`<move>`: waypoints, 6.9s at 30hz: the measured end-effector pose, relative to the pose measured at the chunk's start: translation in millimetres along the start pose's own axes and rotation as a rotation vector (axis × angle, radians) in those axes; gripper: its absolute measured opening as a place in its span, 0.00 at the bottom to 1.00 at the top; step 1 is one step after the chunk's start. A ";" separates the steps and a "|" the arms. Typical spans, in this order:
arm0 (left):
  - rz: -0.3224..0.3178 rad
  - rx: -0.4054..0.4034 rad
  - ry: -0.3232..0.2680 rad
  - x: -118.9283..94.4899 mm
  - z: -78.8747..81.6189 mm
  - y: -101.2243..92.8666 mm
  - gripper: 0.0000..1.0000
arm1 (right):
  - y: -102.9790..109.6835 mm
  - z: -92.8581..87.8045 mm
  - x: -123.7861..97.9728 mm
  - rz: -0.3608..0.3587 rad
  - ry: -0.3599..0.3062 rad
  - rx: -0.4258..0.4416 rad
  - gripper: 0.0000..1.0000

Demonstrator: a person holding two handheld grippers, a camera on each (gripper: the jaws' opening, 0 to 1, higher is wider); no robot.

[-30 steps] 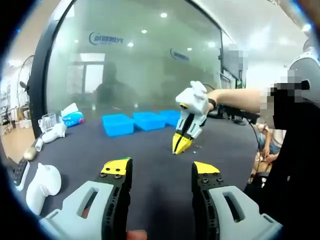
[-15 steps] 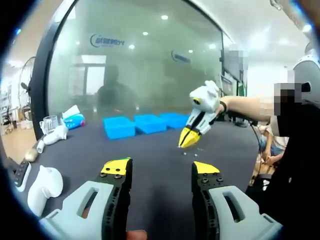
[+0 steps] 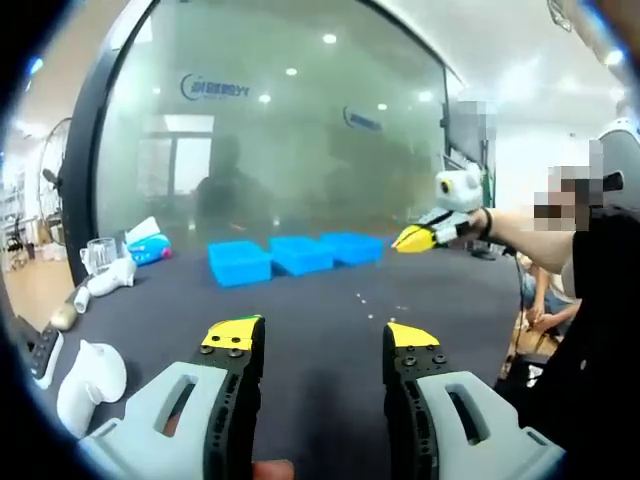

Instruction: Sort the screws, nuts, and washers into the corresponding bins

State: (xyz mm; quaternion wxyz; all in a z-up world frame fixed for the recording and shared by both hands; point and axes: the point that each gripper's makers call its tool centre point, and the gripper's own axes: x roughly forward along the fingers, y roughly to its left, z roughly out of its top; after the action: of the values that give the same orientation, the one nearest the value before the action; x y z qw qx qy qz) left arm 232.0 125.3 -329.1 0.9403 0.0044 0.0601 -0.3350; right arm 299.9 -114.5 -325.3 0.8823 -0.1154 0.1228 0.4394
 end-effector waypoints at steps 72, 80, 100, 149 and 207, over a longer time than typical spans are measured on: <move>0.034 -0.022 -0.047 -0.5 10.2 5.9 0.46 | -244.4 -1.2 19.0 -0.656 -0.058 0.177 0.01; 0.038 -0.021 -0.045 -2.1 9.6 6.6 0.46 | -267.8 -11.1 21.9 -0.723 -0.037 0.208 0.01; 0.039 -0.025 -0.049 -2.5 9.9 6.0 0.46 | -266.2 -4.3 11.2 -0.740 -0.062 0.134 0.23; 0.055 -0.012 -0.071 -6.3 17.4 4.2 0.46 | -29.0 -27.2 -135.7 -0.595 -0.259 0.094 0.29; -0.061 0.060 0.004 3.6 13.6 -14.2 0.46 | 12.0 -53.5 -119.0 -0.366 -0.170 0.111 0.34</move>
State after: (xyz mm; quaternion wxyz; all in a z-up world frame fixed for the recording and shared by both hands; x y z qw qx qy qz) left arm 227.3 111.4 -315.5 0.9290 0.0313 0.0521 -0.3652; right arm 214.6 -213.0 -339.1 0.9596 -0.0494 0.0491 0.2726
